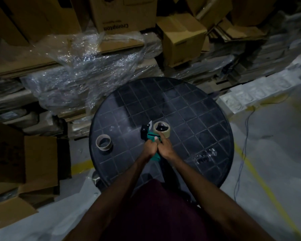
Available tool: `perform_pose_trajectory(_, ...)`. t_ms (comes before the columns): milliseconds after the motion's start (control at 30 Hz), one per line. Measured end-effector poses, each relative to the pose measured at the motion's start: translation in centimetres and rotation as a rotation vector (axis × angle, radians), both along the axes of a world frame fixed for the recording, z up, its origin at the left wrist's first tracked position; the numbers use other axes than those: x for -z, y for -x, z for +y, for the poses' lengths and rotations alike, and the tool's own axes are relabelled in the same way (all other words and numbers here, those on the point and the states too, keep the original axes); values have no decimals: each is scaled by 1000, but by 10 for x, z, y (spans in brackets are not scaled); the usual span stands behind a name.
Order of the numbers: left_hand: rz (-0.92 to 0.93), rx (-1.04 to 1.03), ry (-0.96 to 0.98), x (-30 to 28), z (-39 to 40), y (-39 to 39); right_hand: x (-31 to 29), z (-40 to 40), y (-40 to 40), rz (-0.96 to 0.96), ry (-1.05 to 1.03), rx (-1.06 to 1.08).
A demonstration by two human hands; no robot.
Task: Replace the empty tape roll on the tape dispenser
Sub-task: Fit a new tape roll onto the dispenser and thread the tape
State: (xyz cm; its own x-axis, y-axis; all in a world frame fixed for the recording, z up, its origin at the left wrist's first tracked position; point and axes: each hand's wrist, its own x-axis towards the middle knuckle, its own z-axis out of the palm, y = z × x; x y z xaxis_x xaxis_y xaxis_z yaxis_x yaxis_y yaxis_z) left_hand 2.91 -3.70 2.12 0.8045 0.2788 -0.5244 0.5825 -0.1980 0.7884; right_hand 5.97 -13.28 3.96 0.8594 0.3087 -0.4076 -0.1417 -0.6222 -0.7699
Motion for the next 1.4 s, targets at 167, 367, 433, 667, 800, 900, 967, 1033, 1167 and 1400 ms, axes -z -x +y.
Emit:
perform_pose_trajectory(167, 12, -61, 212, -43, -14, -3, 18, -2, -26, 106, -58, 91)
perform_pose_trajectory(367, 25, 162, 183, -40, -15, 0, 29, -15, -44, 150, -111, 248)
perform_pose_trajectory(433, 25, 271, 133, -40, -16, 0, 0, -16, -34, 116, -89, 328)
perform_pose_trajectory(667, 27, 387, 153, -36, -18, 3, -19, -34, -13, 49, 2, 359)
perform_pose_trajectory(800, -83, 42, 139, -30, -3, -3, -25, -41, -10, -2, 12, 302)
perform_pose_trajectory(900, -275, -152, -138, -22, 15, -8, -28, -50, -6, -24, 37, 197)
perform_pose_trajectory(967, -324, -155, -208, -24, 19, -17, -28, -52, -2, -58, 61, 131)
perform_pose_trajectory(1033, -329, -56, -348, -27, 22, -29, -27, -50, 3, -126, 99, 61)
perform_pose_trajectory(1167, -136, 344, -622, -31, 25, -45, -30, -40, 10, -245, 150, -61)
perform_pose_trajectory(1400, 23, 341, -570, -71, 19, -38, -23, -31, 12, -257, 133, -180)
